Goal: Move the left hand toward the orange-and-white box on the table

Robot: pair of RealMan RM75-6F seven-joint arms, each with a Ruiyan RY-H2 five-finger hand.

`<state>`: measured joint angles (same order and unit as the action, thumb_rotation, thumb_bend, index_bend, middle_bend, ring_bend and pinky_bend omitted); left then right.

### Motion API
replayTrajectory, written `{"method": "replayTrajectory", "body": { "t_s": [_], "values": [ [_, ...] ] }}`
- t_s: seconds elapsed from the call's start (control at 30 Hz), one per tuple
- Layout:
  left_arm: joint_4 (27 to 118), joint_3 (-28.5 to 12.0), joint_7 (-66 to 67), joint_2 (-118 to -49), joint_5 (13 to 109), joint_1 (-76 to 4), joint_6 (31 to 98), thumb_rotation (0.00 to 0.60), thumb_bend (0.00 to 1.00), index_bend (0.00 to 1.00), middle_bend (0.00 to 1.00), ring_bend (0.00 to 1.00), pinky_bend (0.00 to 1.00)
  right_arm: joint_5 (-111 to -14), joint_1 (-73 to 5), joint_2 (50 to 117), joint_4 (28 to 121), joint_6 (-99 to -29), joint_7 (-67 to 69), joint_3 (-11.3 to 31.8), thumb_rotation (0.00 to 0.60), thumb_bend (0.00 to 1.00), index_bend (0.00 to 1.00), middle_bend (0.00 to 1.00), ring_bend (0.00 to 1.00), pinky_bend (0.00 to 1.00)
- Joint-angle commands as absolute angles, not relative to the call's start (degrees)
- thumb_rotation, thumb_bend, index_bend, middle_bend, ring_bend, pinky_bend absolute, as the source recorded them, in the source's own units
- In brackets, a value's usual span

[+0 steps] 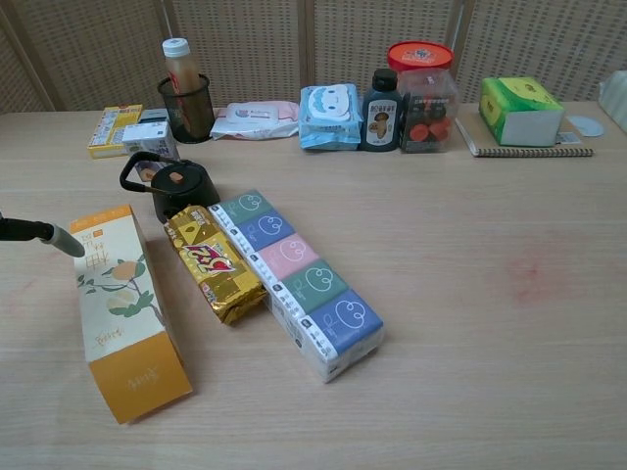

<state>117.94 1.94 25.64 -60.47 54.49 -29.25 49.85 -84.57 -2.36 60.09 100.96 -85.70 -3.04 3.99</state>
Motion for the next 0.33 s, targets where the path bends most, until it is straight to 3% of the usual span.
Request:
{"method": "replayTrajectory", "body": {
  "t_s": [0.03, 0.33],
  "values": [
    [117.82, 2.64, 28.18, -62.0, 51.52, -30.83, 51.13, 0.6, 0.41, 0.12, 1.0, 1.0, 1.0, -84.68, -2.31, 59.93, 101.07, -85.75, -2.76, 3.94, 0.6, 0.02, 0.0, 0.0, 0.0, 0.0],
    [116.37, 3.19, 29.92, -64.79, 49.91, -31.71, 54.02, 0.6, 0.43, 0.12, 1.0, 1.0, 1.0, -84.83, -2.3, 59.52, 101.29, -85.52, -2.26, 3.73, 0.6, 0.02, 0.0, 0.0, 0.0, 0.0]
  ]
}}
